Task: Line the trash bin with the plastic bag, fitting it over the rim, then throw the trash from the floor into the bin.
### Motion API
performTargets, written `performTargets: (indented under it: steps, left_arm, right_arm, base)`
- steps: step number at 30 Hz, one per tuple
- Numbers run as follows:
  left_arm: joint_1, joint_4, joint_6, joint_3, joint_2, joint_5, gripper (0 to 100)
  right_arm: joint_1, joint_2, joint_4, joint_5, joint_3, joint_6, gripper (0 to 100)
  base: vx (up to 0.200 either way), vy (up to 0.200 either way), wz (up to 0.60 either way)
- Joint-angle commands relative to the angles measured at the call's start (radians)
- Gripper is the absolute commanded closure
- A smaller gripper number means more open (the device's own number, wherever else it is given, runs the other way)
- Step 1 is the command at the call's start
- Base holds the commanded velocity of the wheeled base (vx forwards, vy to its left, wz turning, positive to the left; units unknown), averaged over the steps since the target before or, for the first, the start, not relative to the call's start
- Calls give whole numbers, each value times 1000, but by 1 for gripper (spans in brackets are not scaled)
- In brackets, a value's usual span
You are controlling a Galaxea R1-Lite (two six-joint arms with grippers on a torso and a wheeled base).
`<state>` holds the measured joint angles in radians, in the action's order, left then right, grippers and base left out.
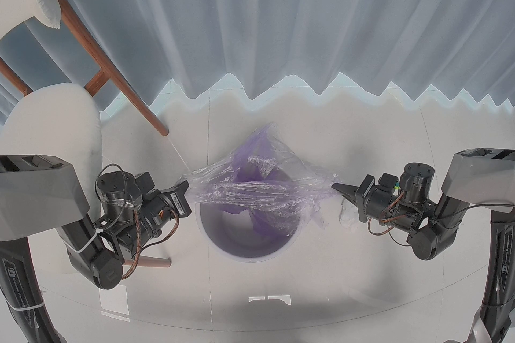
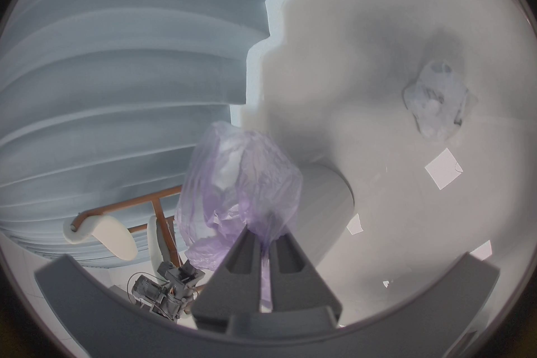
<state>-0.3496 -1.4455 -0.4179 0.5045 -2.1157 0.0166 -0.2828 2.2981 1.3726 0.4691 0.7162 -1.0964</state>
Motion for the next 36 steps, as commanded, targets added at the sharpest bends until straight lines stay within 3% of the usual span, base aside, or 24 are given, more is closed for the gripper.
performTargets:
  steps: [1, 5, 11, 16, 22, 24, 28, 30, 36]
  left_arm:
    - [-2, 4, 10, -14, -16, 0, 100]
    - [3, 4, 27, -15, -16, 2, 100]
    - [1, 2, 45, -43, -18, 19, 100]
    - [-6, -3, 48, -61, -15, 28, 100]
    - [-11, -6, 87, -98, -15, 28, 100]
    - [4, -7, 122, -113, -26, 26, 100]
    - [23, -6, 145, -123, -26, 26, 100]
    - [34, -6, 162, -123, -27, 28, 100]
    - [67, -13, 194, -121, -27, 29, 100]
  right_arm:
    - [-10, -5, -7, 2, -44, 3, 100]
    - [-44, 4, -24, 2, -69, 16, 100]
    - [-79, 50, -20, -1, -112, 147, 100]
    - [-84, 47, -18, -1, -130, 155, 100]
    - [-138, 29, -15, -12, -236, 290, 100]
    - [-171, 52, 5, -80, -250, 374, 100]
    - [-243, 129, 120, -199, -271, 414, 100]
    - [-274, 181, 198, -238, -274, 423, 100]
    - [-331, 227, 197, -302, -259, 446, 100]
  base:
    - [0, 0, 0]
    - [0, 0, 0]
    - [0, 0, 0]
    - [0, 0, 0]
    - [0, 0, 0]
    - [0, 0, 0]
    - [0, 0, 0]
    - [0, 0, 0]
    - [0, 0, 0]
